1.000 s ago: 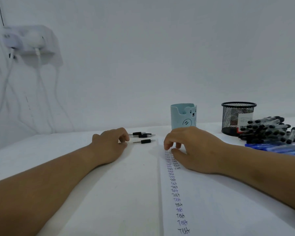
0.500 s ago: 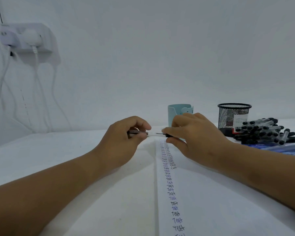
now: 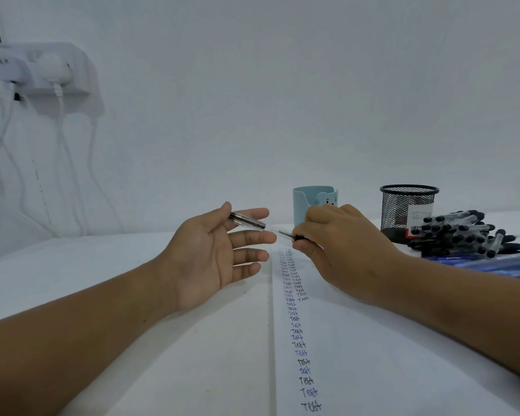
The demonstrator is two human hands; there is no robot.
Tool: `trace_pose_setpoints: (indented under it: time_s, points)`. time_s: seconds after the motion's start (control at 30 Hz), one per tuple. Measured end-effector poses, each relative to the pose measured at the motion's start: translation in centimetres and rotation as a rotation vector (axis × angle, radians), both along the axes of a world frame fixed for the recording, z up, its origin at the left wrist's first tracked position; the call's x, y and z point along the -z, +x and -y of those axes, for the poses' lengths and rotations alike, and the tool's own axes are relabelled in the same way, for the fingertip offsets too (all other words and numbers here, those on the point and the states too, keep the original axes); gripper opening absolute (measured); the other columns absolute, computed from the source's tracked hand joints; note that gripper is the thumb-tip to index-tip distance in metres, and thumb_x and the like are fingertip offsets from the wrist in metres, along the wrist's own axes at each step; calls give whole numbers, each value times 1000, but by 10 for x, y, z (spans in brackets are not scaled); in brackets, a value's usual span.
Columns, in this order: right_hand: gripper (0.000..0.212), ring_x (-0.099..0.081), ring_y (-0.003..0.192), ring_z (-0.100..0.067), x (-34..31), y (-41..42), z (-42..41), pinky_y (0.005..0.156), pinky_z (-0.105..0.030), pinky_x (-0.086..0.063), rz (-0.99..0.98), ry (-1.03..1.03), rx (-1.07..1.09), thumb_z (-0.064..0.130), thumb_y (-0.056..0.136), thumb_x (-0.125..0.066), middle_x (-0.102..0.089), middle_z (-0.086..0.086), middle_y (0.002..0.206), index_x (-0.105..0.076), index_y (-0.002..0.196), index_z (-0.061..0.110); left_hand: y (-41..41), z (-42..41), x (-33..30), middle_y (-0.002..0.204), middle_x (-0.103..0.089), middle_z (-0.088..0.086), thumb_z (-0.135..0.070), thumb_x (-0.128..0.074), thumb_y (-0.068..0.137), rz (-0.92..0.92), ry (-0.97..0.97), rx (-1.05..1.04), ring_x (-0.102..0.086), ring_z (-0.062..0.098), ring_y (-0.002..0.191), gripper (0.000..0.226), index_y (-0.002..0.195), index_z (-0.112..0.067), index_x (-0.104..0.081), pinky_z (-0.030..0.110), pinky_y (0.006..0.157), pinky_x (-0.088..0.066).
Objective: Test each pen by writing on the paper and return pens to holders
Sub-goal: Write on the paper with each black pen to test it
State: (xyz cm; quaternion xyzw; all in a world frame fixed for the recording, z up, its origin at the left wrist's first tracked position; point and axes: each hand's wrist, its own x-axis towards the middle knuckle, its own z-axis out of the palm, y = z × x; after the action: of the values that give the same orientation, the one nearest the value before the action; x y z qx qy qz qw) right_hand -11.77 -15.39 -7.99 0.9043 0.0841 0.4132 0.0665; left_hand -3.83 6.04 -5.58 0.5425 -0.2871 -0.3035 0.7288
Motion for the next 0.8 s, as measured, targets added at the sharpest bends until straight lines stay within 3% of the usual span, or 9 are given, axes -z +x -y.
trace_pose_setpoints:
  time_s: [0.3, 0.57, 0.7, 0.8]
  points:
    - [35, -57, 75, -21, 0, -2, 0, 70, -31, -37, 22, -21, -68, 38, 96, -38, -54, 7, 80, -69, 90, 23, 0, -1, 1, 128, -68, 13, -64, -36, 93, -41, 38, 221, -66, 30, 99, 70, 130, -14, -68, 39, 77, -52]
    - [37, -52, 73, -20, -4, -8, -12, 71, -33, -41, 61, -77, -116, 38, 97, -40, -55, 5, 79, -71, 90, 21, 7, -3, 1, 105, -75, 13, -54, -36, 95, 8, 26, 59, -67, 28, 99, 59, 106, -15, -79, 41, 81, -46]
    - [35, -52, 73, -18, -10, -9, -13, 74, -35, -42, 25, -7, -66, 40, 95, -42, -55, 9, 75, -72, 89, 22, 5, 0, 2, 117, -73, 13, -68, -29, 95, 43, 49, 60, -67, 29, 97, 73, 124, -18, -72, 42, 83, -46]
    - [20, -48, 68, -9, -12, -13, -8, 75, -29, -41, -100, 206, -30, 38, 100, -51, -58, 13, 71, -66, 95, 25, 3, 2, 4, 117, -72, 17, -77, -23, 90, 127, 103, 9, -65, 30, 98, 82, 131, -19, -63, 41, 80, -48]
